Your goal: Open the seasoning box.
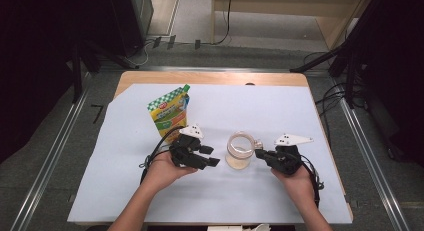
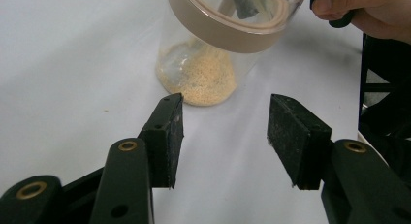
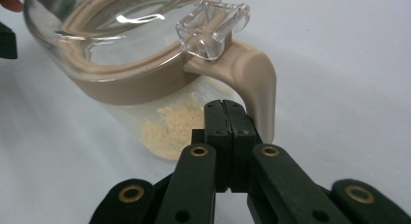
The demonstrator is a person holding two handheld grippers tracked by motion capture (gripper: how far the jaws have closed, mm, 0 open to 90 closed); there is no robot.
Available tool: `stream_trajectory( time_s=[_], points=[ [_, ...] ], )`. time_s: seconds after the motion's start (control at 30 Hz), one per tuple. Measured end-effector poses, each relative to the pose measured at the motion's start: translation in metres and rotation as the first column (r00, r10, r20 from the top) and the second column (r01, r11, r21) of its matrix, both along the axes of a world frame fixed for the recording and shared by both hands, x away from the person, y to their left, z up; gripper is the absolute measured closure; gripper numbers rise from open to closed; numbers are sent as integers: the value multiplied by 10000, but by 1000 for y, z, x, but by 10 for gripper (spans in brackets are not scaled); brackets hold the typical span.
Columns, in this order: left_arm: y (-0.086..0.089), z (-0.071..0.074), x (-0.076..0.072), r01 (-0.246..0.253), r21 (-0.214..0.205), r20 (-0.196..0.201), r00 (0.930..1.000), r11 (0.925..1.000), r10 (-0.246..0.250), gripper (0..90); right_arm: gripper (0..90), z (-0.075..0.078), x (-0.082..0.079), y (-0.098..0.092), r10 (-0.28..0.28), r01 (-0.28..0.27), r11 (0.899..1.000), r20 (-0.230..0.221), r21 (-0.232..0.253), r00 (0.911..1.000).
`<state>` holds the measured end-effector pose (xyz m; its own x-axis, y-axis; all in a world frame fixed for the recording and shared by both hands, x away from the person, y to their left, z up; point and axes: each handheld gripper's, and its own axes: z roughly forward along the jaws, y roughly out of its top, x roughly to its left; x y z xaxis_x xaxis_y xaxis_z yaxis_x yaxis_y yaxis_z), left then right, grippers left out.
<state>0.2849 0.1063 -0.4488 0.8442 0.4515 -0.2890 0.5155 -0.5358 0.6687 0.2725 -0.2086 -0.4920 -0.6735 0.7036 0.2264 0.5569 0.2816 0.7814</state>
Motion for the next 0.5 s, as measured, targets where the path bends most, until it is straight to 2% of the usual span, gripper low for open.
stream_trajectory(
  time_s=[0.13, 0.27, 0.33, 0.43, 0.5],
  points=[
    [-2, -1, 2, -117, -194, 45, 9999, 9997, 118, 497, 900, 2, 7, -2, 101, -102, 9999, -64, -50, 9999],
    [-3, -1, 5, -153, -160, 171, 9997, 9998, 155, 518, 900, 11, 6, -6, 324, -324, 9995, 25, 32, 9995],
    [-4, -1, 5, -134, -225, 248, 9996, 9997, 140, 512, 900, 13, 5, -8, 386, -386, 9993, -15, -9, 9993],
    [-5, 1, 6, -70, -172, 414, 9991, 9998, 77, 489, 900, 16, 4, -14, 416, -411, 9990, -240, 201, 9988],
    [-5, 2, 6, -28, -368, 383, 9993, 9993, 42, 463, 900, 19, 2, -20, 310, -304, 9992, -217, 273, 9993]
  ],
)
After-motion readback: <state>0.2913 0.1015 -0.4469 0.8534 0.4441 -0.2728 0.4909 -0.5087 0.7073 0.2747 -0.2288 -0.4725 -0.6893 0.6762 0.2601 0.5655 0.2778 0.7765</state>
